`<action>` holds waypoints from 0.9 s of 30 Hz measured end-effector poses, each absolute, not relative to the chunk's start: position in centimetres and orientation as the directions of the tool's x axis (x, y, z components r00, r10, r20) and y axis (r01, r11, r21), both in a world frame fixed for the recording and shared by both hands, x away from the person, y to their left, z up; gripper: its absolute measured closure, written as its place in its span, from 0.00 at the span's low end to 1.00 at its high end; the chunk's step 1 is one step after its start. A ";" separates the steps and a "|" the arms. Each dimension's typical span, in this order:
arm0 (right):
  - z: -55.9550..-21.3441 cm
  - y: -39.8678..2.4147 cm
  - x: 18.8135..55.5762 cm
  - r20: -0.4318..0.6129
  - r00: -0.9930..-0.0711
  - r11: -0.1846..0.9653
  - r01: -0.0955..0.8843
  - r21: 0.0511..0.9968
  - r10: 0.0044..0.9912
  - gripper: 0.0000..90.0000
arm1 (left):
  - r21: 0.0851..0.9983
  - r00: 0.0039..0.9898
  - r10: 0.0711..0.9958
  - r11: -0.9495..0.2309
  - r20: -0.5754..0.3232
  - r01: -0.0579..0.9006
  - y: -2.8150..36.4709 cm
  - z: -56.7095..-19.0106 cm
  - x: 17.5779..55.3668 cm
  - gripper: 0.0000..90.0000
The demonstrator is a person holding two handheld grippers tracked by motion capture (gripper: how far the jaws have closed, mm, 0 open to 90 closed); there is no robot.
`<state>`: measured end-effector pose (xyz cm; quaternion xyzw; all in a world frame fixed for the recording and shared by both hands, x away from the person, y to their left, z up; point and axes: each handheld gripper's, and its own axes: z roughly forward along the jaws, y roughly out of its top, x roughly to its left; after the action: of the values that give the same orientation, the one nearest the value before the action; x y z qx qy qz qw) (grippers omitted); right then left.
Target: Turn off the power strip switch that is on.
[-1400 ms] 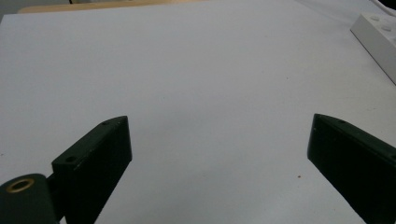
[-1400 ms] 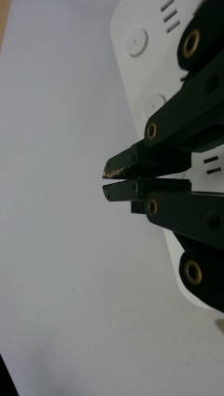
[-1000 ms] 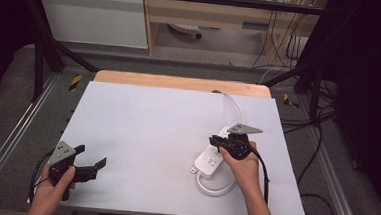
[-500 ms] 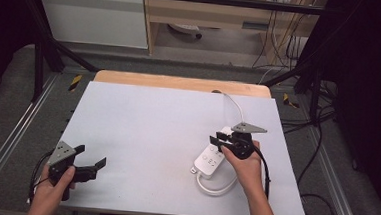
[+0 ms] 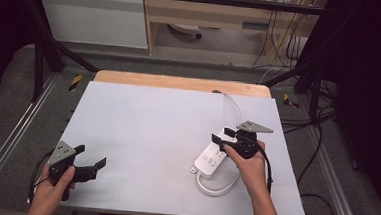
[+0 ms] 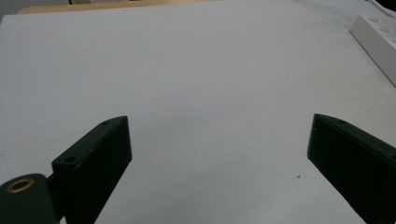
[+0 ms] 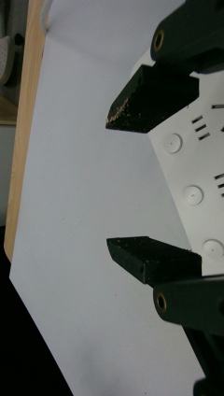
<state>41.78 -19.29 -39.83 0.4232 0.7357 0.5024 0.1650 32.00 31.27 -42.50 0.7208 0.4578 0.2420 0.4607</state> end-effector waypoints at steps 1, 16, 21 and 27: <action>-39.8 -19.3 41.8 0.182 -0.587 0.136 0.455 0.880 0.789 0.36 | 0.886 0.464 0.883 -0.156 -0.074 0.437 31.3 -42.5 32.0 0.07; -38.8 -20.1 41.5 0.190 -0.564 0.095 0.437 0.894 0.803 0.11 | 0.886 0.463 0.883 -0.155 -0.074 0.438 31.3 -42.5 32.0 0.07; -38.3 -20.5 41.2 0.176 -0.553 0.100 0.433 0.896 0.814 0.04 | 0.885 0.461 0.884 -0.153 -0.076 0.439 31.3 -42.5 32.0 0.07; -37.6 -21.2 40.7 0.170 -0.527 0.085 0.425 0.901 0.833 0.02 | 0.885 0.461 0.884 -0.153 -0.076 0.440 31.3 -42.5 32.0 0.07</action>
<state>40.70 -21.19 -37.57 0.4436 0.7091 0.5104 0.1996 32.01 31.27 -42.52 0.7198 0.4599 0.2413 0.4606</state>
